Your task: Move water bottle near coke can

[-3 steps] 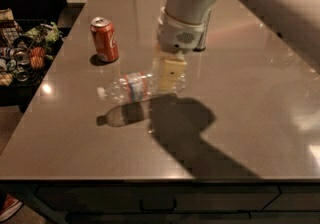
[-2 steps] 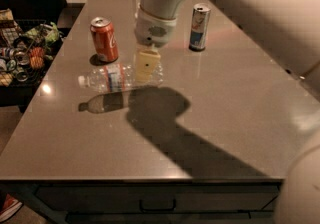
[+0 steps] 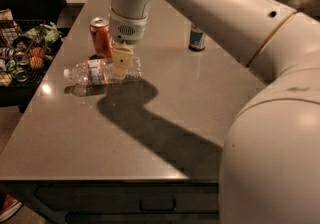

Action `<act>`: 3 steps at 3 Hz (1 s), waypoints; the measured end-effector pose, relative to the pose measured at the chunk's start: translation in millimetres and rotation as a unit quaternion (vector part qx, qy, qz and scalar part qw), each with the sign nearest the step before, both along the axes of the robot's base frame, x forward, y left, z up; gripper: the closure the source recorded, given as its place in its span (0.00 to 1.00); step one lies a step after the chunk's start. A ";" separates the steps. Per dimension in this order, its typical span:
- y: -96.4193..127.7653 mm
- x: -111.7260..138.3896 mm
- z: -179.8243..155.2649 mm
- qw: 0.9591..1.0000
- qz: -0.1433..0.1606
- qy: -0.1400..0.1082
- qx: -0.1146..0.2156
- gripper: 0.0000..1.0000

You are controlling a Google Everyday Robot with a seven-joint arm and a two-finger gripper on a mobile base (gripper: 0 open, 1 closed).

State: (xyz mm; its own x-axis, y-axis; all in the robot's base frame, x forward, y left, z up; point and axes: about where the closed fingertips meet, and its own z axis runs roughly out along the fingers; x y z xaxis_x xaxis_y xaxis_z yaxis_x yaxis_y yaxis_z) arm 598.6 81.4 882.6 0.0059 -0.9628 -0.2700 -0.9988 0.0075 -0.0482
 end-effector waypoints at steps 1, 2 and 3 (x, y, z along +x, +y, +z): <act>10.9 10.9 -5.1 1.000 -0.010 -0.002 -0.007 0.52; 6.7 33.5 -13.4 0.999 -0.044 0.004 -0.010 0.20; -1.3 47.3 -14.7 0.998 -0.064 0.005 -0.006 0.00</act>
Offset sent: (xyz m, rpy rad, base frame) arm 0.0479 0.0004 -0.0164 -0.0340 0.0230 -0.1432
